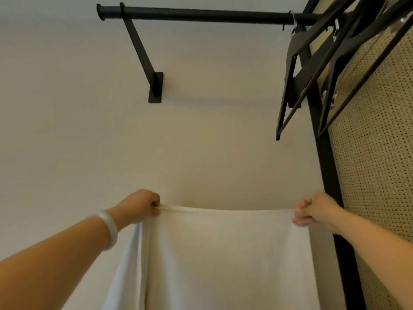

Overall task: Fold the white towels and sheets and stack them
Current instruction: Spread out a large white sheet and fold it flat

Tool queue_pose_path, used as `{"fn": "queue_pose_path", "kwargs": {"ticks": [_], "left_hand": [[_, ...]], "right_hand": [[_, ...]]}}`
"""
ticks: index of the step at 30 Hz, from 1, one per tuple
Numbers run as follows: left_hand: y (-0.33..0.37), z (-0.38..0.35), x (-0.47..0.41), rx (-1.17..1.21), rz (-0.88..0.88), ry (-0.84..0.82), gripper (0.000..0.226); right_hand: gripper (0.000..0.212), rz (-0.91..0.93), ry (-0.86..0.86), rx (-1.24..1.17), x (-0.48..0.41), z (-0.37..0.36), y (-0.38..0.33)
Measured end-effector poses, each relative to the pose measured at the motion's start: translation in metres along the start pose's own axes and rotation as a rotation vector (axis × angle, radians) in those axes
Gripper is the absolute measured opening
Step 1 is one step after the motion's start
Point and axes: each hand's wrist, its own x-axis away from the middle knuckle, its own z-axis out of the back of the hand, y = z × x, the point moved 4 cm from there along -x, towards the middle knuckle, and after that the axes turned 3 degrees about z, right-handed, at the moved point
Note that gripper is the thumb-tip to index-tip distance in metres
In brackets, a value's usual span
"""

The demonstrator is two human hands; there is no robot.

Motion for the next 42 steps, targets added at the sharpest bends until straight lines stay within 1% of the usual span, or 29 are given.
{"fn": "queue_pose_path", "kwargs": {"ticks": [1, 2, 4, 6, 7, 9, 10, 12, 15, 18, 21, 23, 27, 30, 32, 34, 37, 39, 42], "left_hand": [[0.001, -0.01, -0.003, -0.003, 0.03, -0.003, 0.016], [0.003, -0.012, -0.007, 0.013, 0.057, 0.028, 0.015], [0.006, 0.005, -0.02, 0.121, 0.101, 0.2, 0.012], [0.005, 0.027, -0.029, 0.293, 0.128, 0.417, 0.011], [0.005, 0.031, -0.028, 0.352, 0.13, 0.494, 0.01], [0.002, 0.017, -0.016, 0.368, 0.121, 0.538, 0.01], [-0.001, 0.0, -0.005, 0.349, 0.113, 0.518, 0.011], [-0.008, -0.048, 0.026, 0.313, 0.098, 0.418, 0.014], [-0.012, -0.128, 0.09, 0.187, 0.056, 0.181, 0.009], [-0.008, -0.2, 0.164, 0.122, 0.055, -0.013, 0.015], [-0.002, -0.245, 0.23, 0.122, 0.083, -0.13, 0.016], [0.003, -0.262, 0.268, 0.134, 0.076, -0.148, 0.015], [0.017, -0.282, 0.336, 0.206, 0.013, -0.139, 0.015], [0.028, -0.286, 0.379, 0.267, 0.006, -0.159, 0.008], [0.036, -0.284, 0.404, 0.304, 0.002, -0.168, 0.01], [0.043, -0.282, 0.431, 0.315, -0.006, -0.201, 0.017], [0.049, -0.282, 0.474, 0.28, -0.056, -0.32, 0.036], [0.052, -0.287, 0.506, 0.231, -0.105, -0.427, 0.038], [0.055, -0.299, 0.55, 0.224, -0.152, -0.51, 0.028]], "right_hand": [[0.017, 0.005, 0.031, -0.003, -0.003, -0.007, 0.007], [0.018, 0.041, 0.089, 0.007, -0.007, -0.011, 0.009], [0.017, 0.2, 0.228, 0.024, -0.015, -0.009, -0.004], [0.013, 0.361, 0.336, -0.036, -0.014, -0.005, -0.022], [0.01, 0.407, 0.358, -0.074, -0.012, -0.005, -0.025], [0.01, 0.422, 0.338, -0.086, -0.004, -0.012, -0.011], [0.011, 0.402, 0.304, -0.07, 0.003, -0.02, 0.007], [0.013, 0.324, 0.23, -0.043, 0.024, -0.037, 0.056], [0.014, 0.162, 0.115, 0.037, 0.067, -0.059, 0.142], [0.014, 0.003, 0.028, 0.101, 0.114, -0.073, 0.216], [0.014, -0.15, -0.039, 0.103, 0.156, -0.08, 0.271], [0.014, -0.218, -0.064, 0.136, 0.185, -0.08, 0.304], [0.015, -0.244, -0.071, 0.178, 0.242, -0.071, 0.35], [0.017, -0.285, -0.087, 0.187, 0.28, -0.063, 0.373], [0.02, -0.3, -0.086, 0.186, 0.304, -0.057, 0.385], [0.024, -0.304, -0.082, 0.167, 0.332, -0.051, 0.394], [0.035, -0.266, -0.074, 0.224, 0.383, -0.037, 0.408], [0.041, -0.245, -0.134, 0.321, 0.421, -0.03, 0.424], [0.049, -0.193, -0.322, 0.542, 0.469, -0.03, 0.438]]}}
